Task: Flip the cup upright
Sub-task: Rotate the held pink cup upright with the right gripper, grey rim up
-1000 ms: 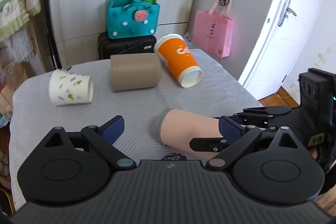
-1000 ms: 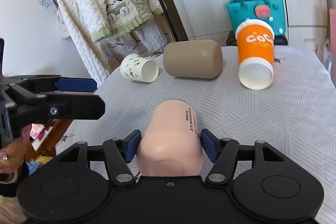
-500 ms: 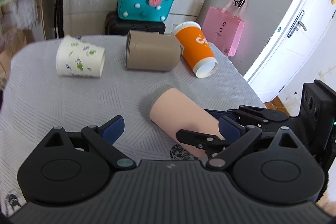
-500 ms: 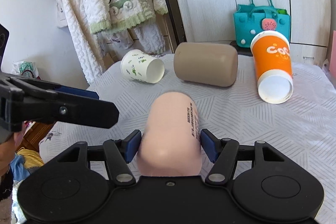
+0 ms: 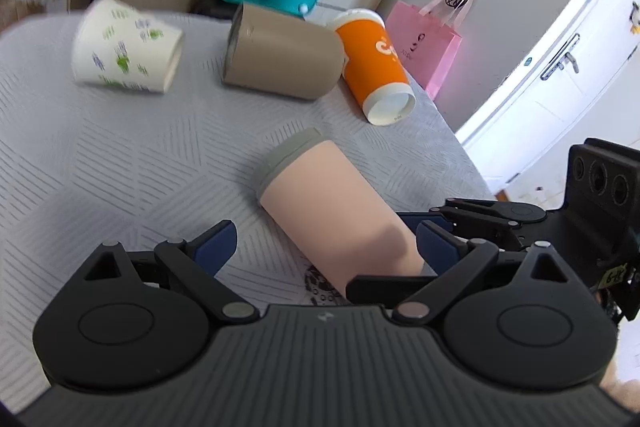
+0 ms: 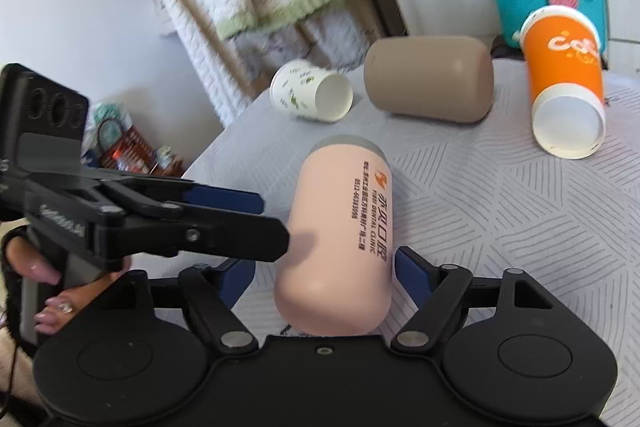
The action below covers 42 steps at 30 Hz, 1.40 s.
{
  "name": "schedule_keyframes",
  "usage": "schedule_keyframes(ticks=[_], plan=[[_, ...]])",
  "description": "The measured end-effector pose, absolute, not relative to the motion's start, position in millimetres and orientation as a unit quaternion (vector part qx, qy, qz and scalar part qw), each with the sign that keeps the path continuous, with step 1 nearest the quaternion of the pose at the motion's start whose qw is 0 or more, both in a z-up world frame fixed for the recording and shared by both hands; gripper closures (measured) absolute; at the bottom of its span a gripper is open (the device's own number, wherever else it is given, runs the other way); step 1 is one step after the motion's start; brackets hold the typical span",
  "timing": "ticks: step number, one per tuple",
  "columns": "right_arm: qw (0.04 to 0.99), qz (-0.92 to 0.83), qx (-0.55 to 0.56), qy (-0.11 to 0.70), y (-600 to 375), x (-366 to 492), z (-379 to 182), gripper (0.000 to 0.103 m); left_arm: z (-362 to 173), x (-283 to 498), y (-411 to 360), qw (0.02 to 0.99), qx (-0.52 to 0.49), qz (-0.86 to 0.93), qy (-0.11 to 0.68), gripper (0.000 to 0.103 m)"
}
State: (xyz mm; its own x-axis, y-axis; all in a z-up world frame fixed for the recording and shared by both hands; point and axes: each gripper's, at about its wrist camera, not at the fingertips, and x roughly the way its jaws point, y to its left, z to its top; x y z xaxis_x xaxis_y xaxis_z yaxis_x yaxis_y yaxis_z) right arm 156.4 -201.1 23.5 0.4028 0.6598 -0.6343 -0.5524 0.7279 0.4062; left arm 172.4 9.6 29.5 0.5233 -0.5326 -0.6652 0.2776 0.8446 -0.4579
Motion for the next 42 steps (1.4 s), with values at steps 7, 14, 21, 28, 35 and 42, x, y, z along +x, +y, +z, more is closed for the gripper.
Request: schedule_keyframes(ticks=[7,14,21,28,35,42], plan=[[0.806,0.39,-0.01,0.446,-199,176,32,0.012,17,193,1,0.838,-0.166,-0.249,0.456,0.006],[0.744,0.445,0.055,0.496,-203,207,29,0.012,10,204,3,0.846,-0.183,-0.223,0.449,0.005],[0.73,0.45,0.061,0.511,-201,216,20,0.03,3,212,5,0.825,-0.224,-0.245,0.458,0.023],[0.744,0.446,0.056,0.494,-204,212,20,0.031,4,207,5,0.836,-0.219,-0.25,0.436,0.026],[0.799,0.432,-0.009,0.418,-200,185,31,0.031,23,193,-2,0.871,-0.163,-0.259,0.385,0.032],[0.842,0.408,-0.055,0.348,-199,176,36,0.032,33,188,-9,0.907,-0.111,-0.259,0.313,0.036]])
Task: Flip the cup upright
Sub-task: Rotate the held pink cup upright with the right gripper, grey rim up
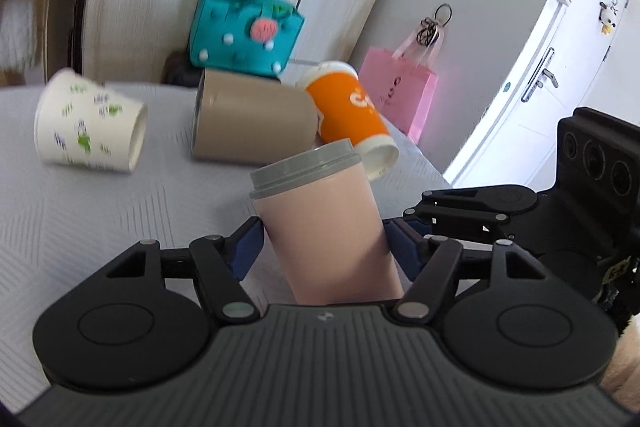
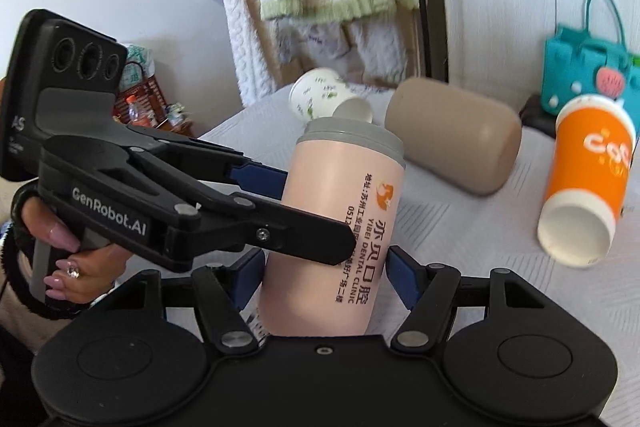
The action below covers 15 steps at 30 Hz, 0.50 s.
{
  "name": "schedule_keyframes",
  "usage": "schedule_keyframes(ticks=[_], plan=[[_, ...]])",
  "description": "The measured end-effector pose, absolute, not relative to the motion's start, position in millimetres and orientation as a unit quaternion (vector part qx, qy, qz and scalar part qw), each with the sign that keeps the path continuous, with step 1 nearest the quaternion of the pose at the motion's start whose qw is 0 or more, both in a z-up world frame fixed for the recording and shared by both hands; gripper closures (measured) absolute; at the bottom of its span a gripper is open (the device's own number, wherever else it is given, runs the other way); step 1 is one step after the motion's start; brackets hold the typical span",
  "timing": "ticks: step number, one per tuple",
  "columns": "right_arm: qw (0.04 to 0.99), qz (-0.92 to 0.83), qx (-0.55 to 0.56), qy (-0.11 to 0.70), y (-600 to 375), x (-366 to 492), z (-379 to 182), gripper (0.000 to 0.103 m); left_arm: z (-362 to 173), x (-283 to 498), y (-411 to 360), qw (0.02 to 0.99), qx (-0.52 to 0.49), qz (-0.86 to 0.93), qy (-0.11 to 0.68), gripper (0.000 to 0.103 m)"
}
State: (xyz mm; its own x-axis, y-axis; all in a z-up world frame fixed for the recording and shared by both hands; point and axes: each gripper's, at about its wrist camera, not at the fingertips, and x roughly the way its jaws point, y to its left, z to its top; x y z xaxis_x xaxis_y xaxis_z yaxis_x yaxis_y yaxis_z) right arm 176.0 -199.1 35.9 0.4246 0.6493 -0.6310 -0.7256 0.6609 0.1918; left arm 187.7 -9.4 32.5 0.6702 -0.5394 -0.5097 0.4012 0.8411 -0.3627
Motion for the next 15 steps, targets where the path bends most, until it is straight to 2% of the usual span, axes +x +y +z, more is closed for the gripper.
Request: schedule_keyframes(ticks=[8,15], plan=[[0.886,0.364,-0.103,0.268,-177,178,32,0.032,42,195,-9,0.933,-0.069,-0.251,0.248,0.041],[0.908,0.333,-0.143,0.211,-167,186,32,0.035,44,203,-5,0.942,-0.057,-0.247,0.222,0.043]])
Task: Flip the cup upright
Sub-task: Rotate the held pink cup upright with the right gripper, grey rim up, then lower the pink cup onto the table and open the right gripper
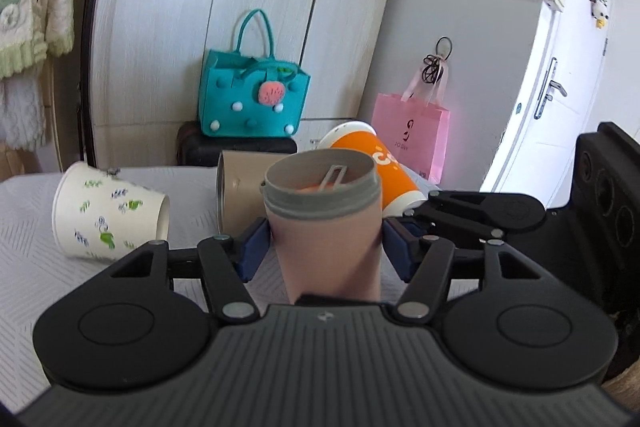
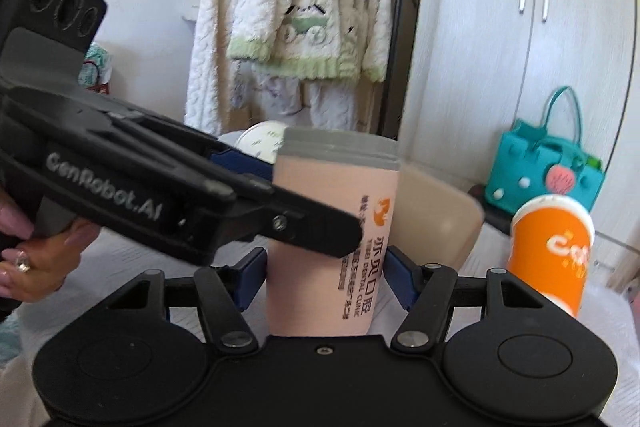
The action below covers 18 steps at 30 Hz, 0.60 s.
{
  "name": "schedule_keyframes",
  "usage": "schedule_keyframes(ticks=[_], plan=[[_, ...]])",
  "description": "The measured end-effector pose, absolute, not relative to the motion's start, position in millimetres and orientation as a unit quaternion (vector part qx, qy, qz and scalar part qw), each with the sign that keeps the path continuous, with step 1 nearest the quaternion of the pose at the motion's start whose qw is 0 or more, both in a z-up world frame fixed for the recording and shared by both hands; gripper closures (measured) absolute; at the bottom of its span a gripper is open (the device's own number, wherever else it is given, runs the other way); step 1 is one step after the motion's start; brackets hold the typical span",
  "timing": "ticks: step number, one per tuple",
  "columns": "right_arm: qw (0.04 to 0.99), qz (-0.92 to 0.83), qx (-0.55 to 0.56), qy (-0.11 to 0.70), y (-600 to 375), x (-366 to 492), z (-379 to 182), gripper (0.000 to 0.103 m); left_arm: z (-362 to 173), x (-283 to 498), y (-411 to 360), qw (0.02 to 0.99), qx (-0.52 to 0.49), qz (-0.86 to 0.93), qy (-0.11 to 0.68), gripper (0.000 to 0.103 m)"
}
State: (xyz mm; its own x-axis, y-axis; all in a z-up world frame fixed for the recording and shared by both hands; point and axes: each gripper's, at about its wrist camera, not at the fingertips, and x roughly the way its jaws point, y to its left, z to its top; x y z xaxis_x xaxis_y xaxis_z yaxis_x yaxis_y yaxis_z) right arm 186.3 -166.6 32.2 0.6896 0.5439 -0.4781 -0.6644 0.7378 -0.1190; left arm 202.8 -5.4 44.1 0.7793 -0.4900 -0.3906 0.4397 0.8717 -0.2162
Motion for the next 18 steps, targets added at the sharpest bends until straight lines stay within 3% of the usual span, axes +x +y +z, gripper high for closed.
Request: schedule_keyframes(ticks=[12,18], plan=[[0.914,0.323,-0.105,0.224,-178,195,24,0.036,43,200,-19,0.939,-0.045,-0.256,0.225,0.042],[0.919,0.301,-0.119,0.225,-177,184,31,0.033,47,199,-9,0.933,-0.075,-0.258,0.241,0.031]])
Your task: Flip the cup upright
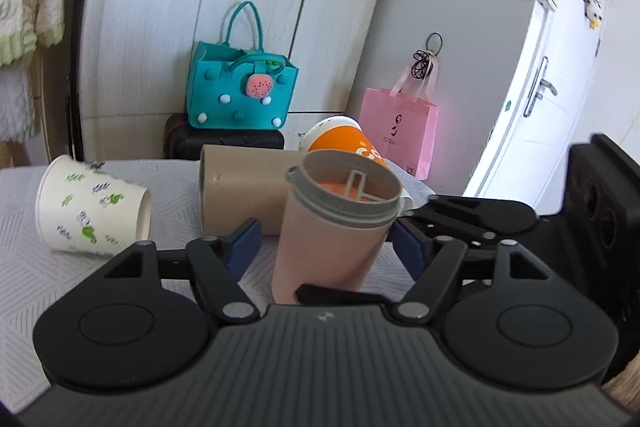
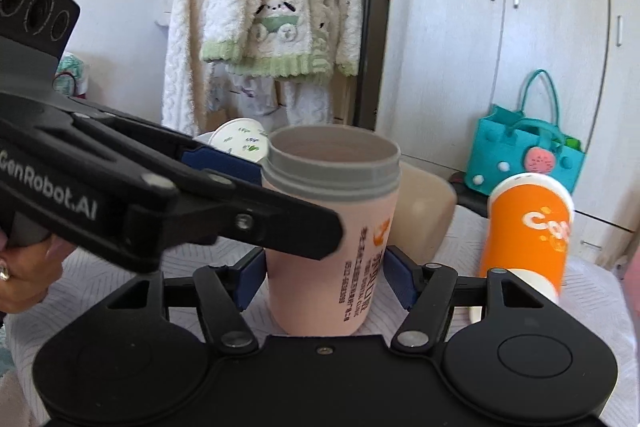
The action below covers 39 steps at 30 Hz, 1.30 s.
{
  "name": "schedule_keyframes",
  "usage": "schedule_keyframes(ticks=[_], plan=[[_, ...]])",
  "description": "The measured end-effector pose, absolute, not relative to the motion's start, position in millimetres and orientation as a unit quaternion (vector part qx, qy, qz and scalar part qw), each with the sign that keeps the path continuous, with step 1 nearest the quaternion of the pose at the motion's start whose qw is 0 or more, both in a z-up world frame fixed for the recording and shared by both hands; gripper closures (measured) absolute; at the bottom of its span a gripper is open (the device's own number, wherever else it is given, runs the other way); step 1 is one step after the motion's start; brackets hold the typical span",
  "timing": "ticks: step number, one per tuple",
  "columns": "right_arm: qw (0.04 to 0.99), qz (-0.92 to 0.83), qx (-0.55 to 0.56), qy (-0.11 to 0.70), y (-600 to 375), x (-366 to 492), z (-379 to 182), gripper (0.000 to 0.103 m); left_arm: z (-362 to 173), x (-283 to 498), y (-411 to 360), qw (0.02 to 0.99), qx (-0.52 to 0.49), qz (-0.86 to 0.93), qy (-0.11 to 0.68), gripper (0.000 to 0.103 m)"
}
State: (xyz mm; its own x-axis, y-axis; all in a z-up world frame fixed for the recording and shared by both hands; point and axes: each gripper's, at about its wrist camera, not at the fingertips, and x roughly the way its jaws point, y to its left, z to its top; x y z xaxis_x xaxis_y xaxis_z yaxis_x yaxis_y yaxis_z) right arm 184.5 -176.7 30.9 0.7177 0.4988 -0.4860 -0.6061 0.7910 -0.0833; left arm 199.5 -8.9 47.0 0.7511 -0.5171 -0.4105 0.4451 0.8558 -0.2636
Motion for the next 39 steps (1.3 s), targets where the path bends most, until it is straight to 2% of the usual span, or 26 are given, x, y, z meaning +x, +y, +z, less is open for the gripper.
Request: schedule_keyframes(ticks=[3,21,34,39], plan=[[0.924,0.291,-0.115,0.222,-183,175,36,0.03,51,187,-5,0.937,-0.078,-0.248,0.233,0.031],[0.964,0.21,-0.093,0.131,-211,68,59,0.03,79,65,4,0.976,-0.06,-0.154,0.145,0.025],[0.977,0.158,-0.081,0.115,-213,-2,61,0.028,74,0,7,0.981,-0.061,-0.142,0.121,0.022],[0.981,0.141,-0.053,0.121,-211,-15,55,0.028,69,-19,0,0.989,-0.039,-0.11,0.089,0.017]])
